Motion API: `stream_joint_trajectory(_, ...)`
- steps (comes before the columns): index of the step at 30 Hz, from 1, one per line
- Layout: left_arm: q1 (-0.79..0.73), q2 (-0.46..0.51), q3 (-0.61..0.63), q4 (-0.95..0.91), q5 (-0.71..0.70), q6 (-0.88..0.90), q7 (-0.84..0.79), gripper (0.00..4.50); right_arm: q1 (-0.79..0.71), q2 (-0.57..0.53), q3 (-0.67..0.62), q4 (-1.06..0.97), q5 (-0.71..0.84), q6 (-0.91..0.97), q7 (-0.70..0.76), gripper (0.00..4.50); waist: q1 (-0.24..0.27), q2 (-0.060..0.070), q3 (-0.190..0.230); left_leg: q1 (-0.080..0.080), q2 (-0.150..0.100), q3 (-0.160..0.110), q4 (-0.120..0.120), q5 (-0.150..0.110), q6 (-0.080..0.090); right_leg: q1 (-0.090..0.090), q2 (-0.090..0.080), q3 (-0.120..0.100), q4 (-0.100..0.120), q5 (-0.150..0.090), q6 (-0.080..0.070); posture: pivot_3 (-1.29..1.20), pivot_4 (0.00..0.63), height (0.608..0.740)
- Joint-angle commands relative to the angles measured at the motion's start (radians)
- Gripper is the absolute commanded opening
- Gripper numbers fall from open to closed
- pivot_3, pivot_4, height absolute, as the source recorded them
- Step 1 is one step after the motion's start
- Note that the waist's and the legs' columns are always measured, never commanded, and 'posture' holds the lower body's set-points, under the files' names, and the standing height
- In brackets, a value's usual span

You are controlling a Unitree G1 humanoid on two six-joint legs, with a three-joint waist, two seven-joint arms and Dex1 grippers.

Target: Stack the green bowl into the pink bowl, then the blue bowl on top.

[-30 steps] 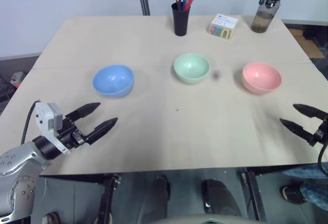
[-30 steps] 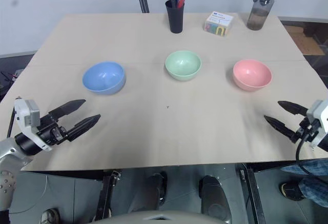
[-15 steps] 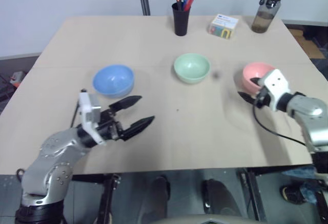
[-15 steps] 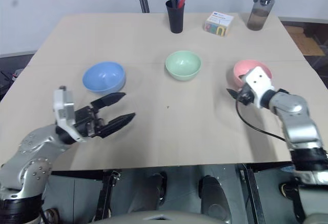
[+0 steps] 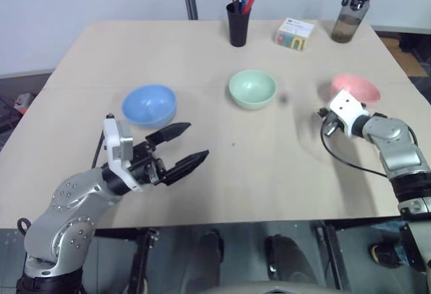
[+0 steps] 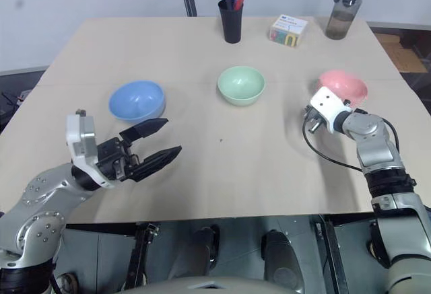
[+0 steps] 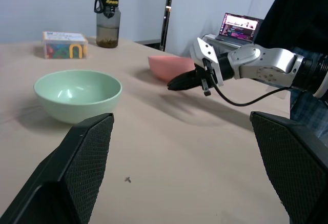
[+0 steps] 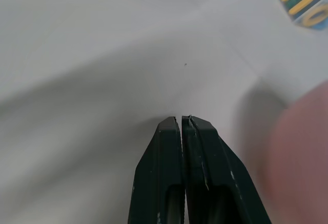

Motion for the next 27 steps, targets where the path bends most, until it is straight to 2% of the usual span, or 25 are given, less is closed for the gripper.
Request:
stream_joint_trajectory(1, 0.001, -0.002, 0.009, -0.031, -0.008, -0.016, 0.001, 4.5, -0.031, -0.026, -0.047, -0.026, -0.027, -0.046, -0.064, 0.67, 0.0, 0.0, 0.0, 0.0, 0.0, 0.0, 0.0, 0.0, 0.0, 0.0, 0.0, 0.0, 0.0, 0.0, 0.0, 0.0, 0.15, 0.74)
stream_joint_trajectory(9, -0.025, 0.002, -0.008, -0.017, -0.003, -0.012, -0.005, 4.5, -0.078, -0.011, -0.054, 0.028, -0.058, -0.077, -0.158, 4.11, 0.0, 0.0, 0.0, 0.0, 0.0, 0.0, 0.0, 0.0, 0.0, 0.0, 0.0, 0.0, 0.0, 0.0, 0.0, 0.0, 0.15, 0.74)
stream_joint_trajectory(20, -0.064, 0.021, -0.022, -0.03, -0.007, -0.009, -0.028, 4.5, -0.21, 0.031, -0.032, 0.319, -0.12, -0.073, -0.222, 4.11, -0.006, 0.0, 0.0, 0.0, 0.0, 0.0, 0.001, 0.0, 0.0, 0.0, 0.0, 0.001, 0.001, 0.0, 0.0, 0.0, 0.15, 0.74)
stream_joint_trajectory(25, -0.057, 0.018, -0.024, -0.047, -0.008, -0.01, -0.016, 4.5, -0.244, 0.05, -0.016, 0.387, -0.126, -0.095, -0.202, 4.11, -0.02, 0.0, 0.0, 0.0, 0.0, 0.0, 0.001, 0.0, 0.0, 0.0, 0.0, 0.001, 0.002, 0.001, 0.001, 0.0, 0.15, 0.74)
stream_joint_trajectory(26, -0.056, 0.018, -0.023, -0.048, -0.008, -0.011, -0.016, 4.5, -0.247, 0.052, -0.014, 0.392, -0.126, -0.099, -0.2, 3.62, -0.021, 0.0, 0.0, 0.0, 0.0, 0.0, 0.001, 0.0, 0.0, 0.0, 0.0, 0.001, 0.002, 0.001, 0.002, 0.0, 0.15, 0.74)
stream_joint_trajectory(27, -0.054, 0.018, -0.022, -0.048, -0.008, -0.012, -0.014, 4.5, -0.249, 0.054, -0.013, 0.397, -0.125, -0.1, -0.194, 3.62, -0.022, 0.0, 0.0, 0.0, 0.0, 0.0, 0.001, 0.0, 0.0, 0.0, 0.0, 0.001, 0.002, 0.001, 0.002, 0.0, 0.15, 0.74)
